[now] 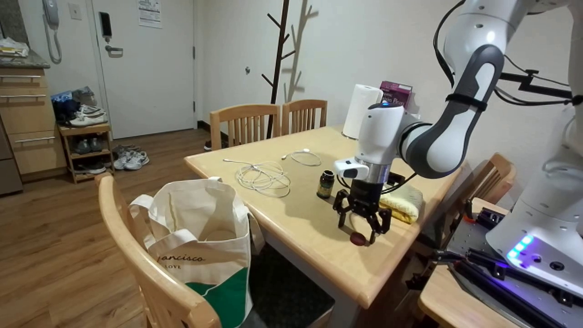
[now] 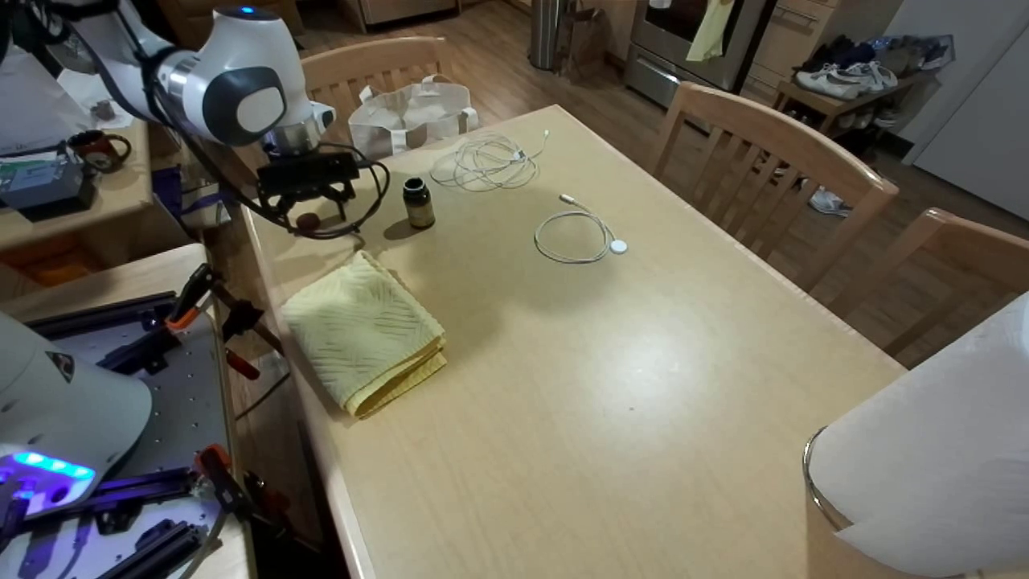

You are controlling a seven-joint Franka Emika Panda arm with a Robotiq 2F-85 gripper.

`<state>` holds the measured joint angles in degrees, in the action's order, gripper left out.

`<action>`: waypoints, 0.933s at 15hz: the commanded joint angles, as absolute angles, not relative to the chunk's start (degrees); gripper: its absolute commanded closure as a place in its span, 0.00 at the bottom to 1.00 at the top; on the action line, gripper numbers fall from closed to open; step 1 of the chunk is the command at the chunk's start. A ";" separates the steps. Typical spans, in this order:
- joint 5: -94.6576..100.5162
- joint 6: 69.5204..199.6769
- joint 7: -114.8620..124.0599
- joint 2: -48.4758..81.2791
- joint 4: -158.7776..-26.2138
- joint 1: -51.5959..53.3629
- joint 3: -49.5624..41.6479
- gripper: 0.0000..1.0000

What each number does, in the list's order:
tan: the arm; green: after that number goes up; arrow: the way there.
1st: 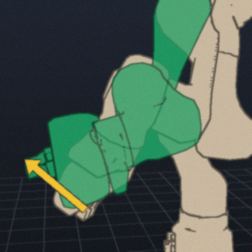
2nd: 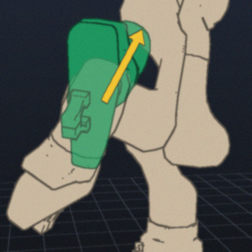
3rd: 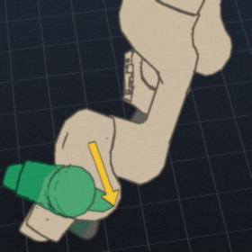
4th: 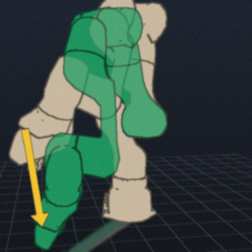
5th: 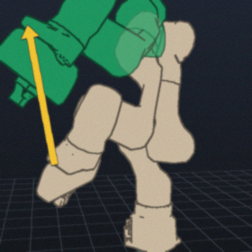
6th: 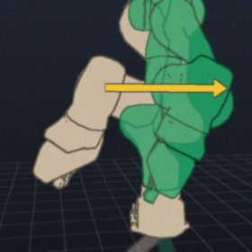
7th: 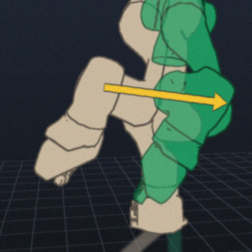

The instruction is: Pick the lid on the table and put it on the bottle

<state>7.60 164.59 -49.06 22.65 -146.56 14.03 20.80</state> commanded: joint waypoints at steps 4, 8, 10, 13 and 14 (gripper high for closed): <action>6.42 164.58 -48.75 26.27 -144.64 8.75 27.96 0.26; 6.79 163.68 -48.20 26.30 -143.86 8.05 28.13 0.52; 6.70 163.26 -48.15 26.48 -143.49 7.89 28.29 0.66; 6.78 161.87 -48.03 27.18 -142.66 8.31 28.17 0.24; 6.82 161.15 -47.65 27.31 -142.64 8.66 27.91 0.18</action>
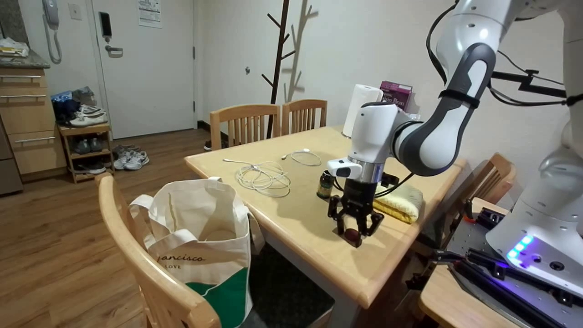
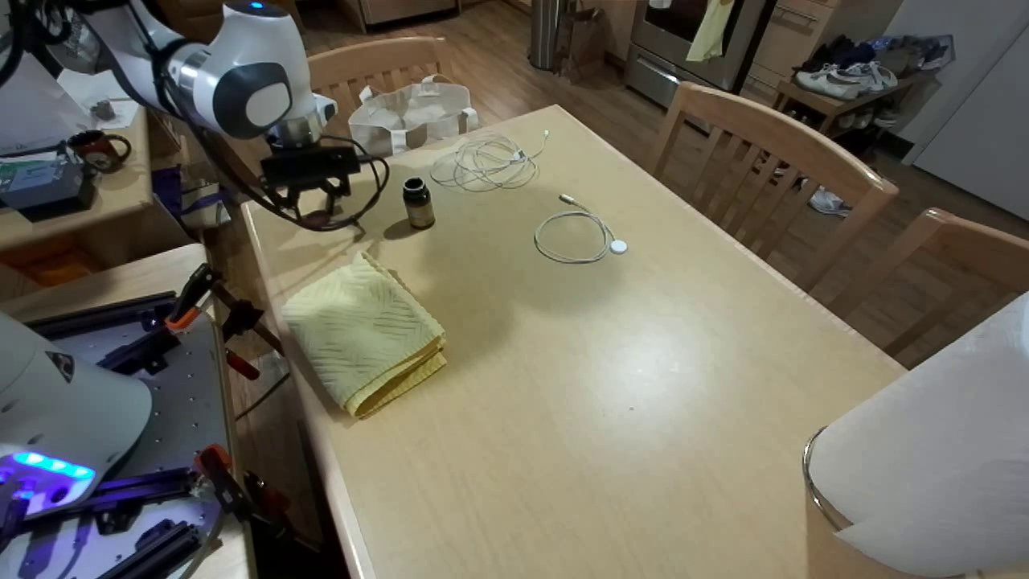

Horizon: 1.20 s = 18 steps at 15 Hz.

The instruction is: Pick the lid on the table and put it on the bottle

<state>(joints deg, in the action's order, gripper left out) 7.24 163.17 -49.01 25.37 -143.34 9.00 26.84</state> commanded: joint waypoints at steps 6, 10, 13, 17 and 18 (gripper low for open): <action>9.53 159.77 -43.13 26.75 -143.00 12.30 23.84 0.00; 12.92 158.36 -38.92 25.30 -143.06 15.80 19.87 0.00; 15.78 156.97 -36.63 24.90 -142.58 17.08 18.32 0.25; 16.59 156.70 -36.43 25.16 -141.94 16.49 19.27 0.43; 16.44 156.71 -36.50 25.07 -141.95 16.39 19.45 0.51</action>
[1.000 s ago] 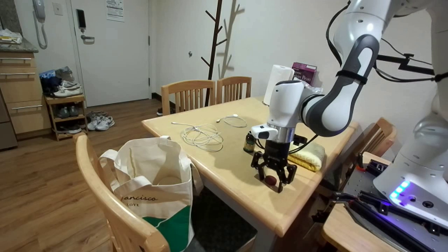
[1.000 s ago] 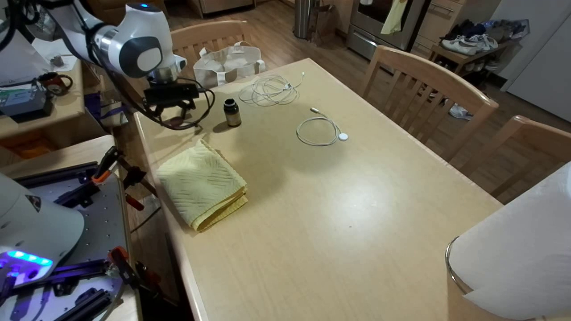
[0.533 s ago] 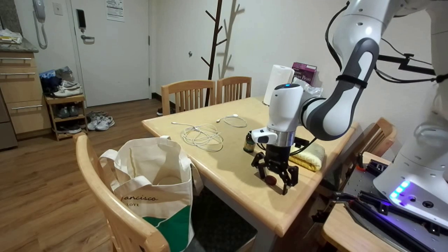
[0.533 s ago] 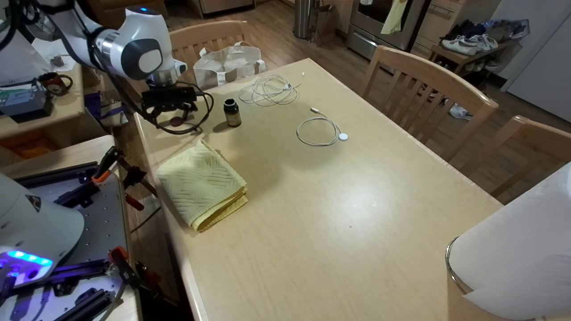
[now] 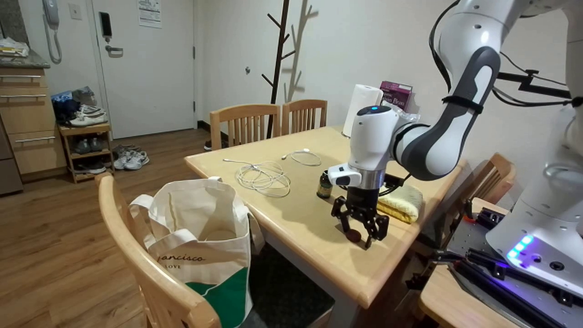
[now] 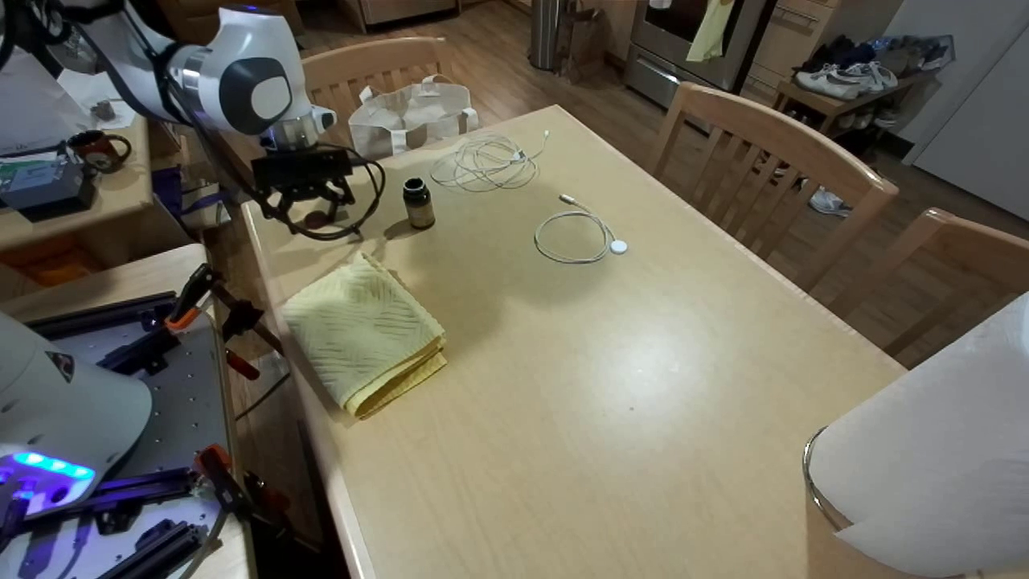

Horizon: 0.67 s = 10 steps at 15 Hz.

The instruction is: Pick the lid on the table and put it on the bottle

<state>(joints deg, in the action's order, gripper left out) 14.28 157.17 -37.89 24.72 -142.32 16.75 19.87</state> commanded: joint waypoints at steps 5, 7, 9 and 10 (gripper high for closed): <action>15.49 156.66 -37.06 25.05 -141.67 15.57 20.19 0.75; 14.21 156.55 -37.59 24.32 -142.03 14.33 20.93 0.75; 13.36 155.68 -37.25 22.42 -142.50 13.27 21.09 0.75; 13.04 155.46 -37.20 21.62 -142.71 12.63 21.11 0.75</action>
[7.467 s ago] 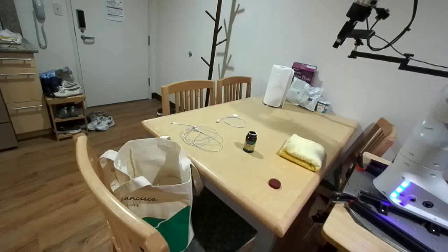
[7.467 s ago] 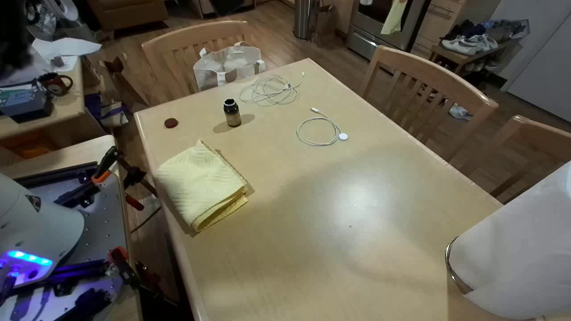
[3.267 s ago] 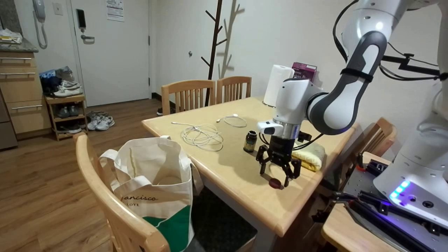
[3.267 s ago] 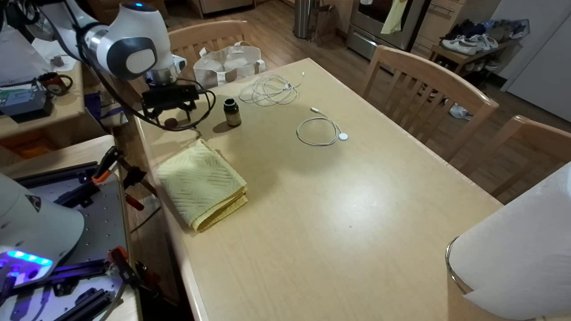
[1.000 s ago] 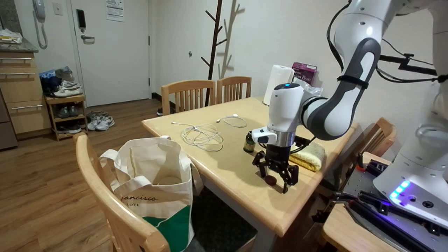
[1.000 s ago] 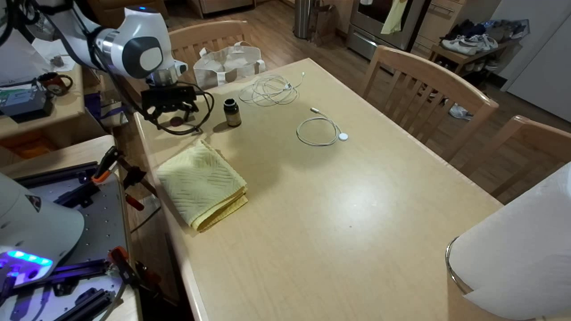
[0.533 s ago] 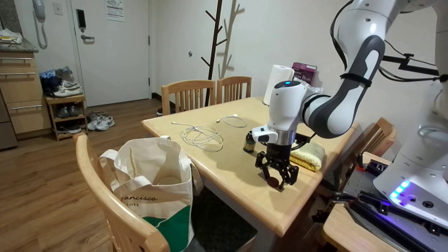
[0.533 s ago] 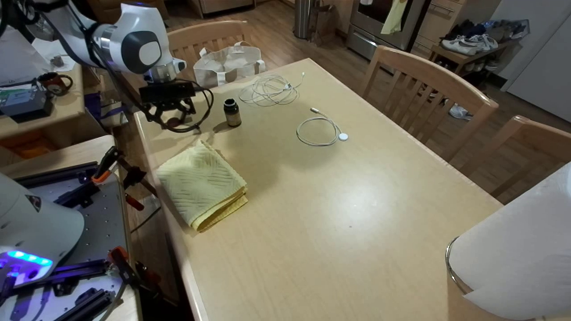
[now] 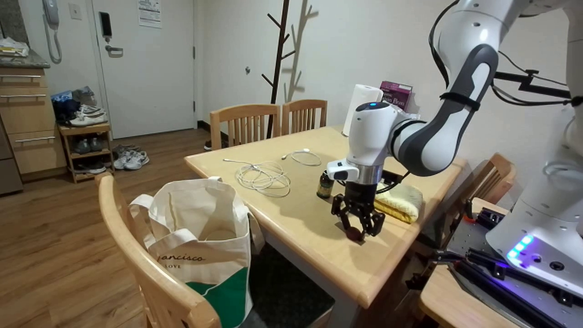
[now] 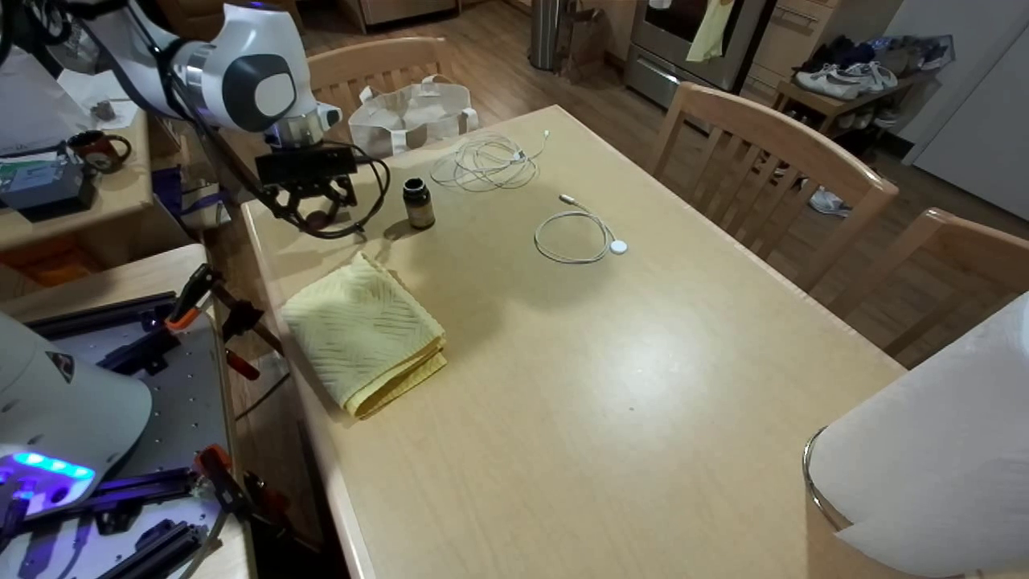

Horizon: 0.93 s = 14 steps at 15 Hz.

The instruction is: Pick the lid on the table and put it on the bottle

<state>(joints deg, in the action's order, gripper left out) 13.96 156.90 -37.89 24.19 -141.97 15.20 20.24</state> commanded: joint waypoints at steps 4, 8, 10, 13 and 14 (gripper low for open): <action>9.08 152.15 -39.39 16.80 -142.89 7.47 22.52 0.75; 5.77 148.25 -38.11 9.86 -142.33 6.54 21.08 0.75; 4.23 147.31 -36.74 6.65 -141.79 7.22 20.03 0.75; 2.12 146.64 -32.93 2.38 -141.37 8.45 18.26 0.75; 2.20 146.41 -30.96 1.24 -141.37 8.83 17.67 0.75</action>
